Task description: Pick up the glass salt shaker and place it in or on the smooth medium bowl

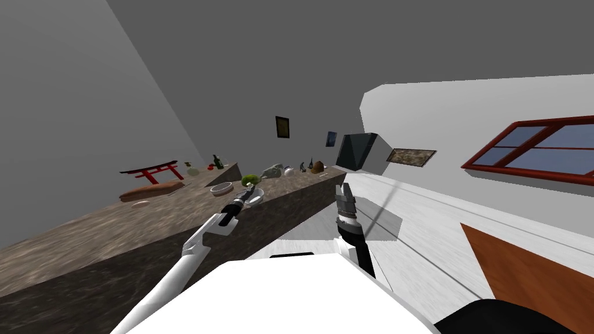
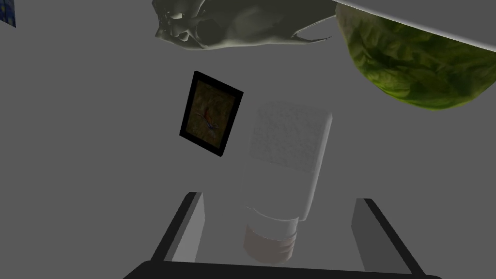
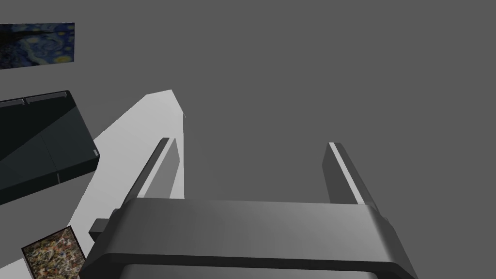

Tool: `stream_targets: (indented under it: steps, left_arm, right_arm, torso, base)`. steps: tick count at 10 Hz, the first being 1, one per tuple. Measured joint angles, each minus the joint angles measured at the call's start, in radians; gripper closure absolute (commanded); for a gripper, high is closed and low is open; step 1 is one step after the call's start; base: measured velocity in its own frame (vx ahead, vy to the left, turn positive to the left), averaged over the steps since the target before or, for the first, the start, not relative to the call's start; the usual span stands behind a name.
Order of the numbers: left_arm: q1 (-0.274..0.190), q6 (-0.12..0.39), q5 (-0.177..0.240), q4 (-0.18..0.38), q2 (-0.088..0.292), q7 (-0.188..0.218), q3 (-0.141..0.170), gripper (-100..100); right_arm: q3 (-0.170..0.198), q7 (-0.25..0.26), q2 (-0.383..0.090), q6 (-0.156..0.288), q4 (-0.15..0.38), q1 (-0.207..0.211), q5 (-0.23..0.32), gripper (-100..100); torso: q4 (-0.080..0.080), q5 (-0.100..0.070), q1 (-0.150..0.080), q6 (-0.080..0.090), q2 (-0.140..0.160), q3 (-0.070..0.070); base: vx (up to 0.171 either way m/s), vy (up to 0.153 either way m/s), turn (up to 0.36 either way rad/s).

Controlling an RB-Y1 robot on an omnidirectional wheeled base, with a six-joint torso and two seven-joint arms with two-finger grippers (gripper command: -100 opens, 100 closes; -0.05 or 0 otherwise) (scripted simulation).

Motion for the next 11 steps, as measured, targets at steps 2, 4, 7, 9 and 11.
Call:
stream_targets:
  steps: [2, 4, 7, 9, 11]
  left_arm:
    - [0.000, 0.000, 0.000, 0.000, 0.000, 0.000, 0.000, -100]
    - [0.000, 0.000, 0.000, 0.000, 0.000, 0.000, 0.000, 0]
    - [-0.054, -0.024, -0.061, 0.050, -0.029, 0.036, 0.003, -100]
    - [-0.116, -0.048, -0.104, 0.118, -0.047, 0.064, 0.007, -100]
    - [-0.172, -0.065, -0.150, 0.178, -0.055, 0.089, 0.009, -100]
  right_arm:
    - [0.000, 0.000, 0.000, 0.000, 0.000, 0.000, 0.000, 0]
    - [0.000, 0.000, 0.000, 0.000, 0.000, 0.000, 0.000, 0]
    - [0.000, 0.000, 0.000, 0.000, 0.000, 0.000, 0.000, 0]
    - [0.000, 0.000, 0.000, 0.000, 0.000, 0.000, 0.000, 0]
    - [0.000, 0.000, 0.000, 0.000, 0.000, 0.000, 0.000, 0]
  torso:
    - [0.001, 0.000, 0.000, 0.000, 0.002, 0.001]
    - [0.001, 0.000, 0.000, 0.000, 0.003, 0.002]
    - [0.001, 0.000, -0.001, 0.000, 0.005, 0.003]
    - [0.001, 0.000, -0.001, -0.001, 0.005, 0.003]
    - [0.001, 0.000, -0.001, 0.000, 0.004, 0.002]
  base:
    - [0.000, 0.000, 0.000]
    - [0.000, 0.000, 0.000]
    - [-0.035, -0.011, 0.136]
    - [-0.040, -0.006, 0.204]
    - [-0.032, -0.002, 0.119]
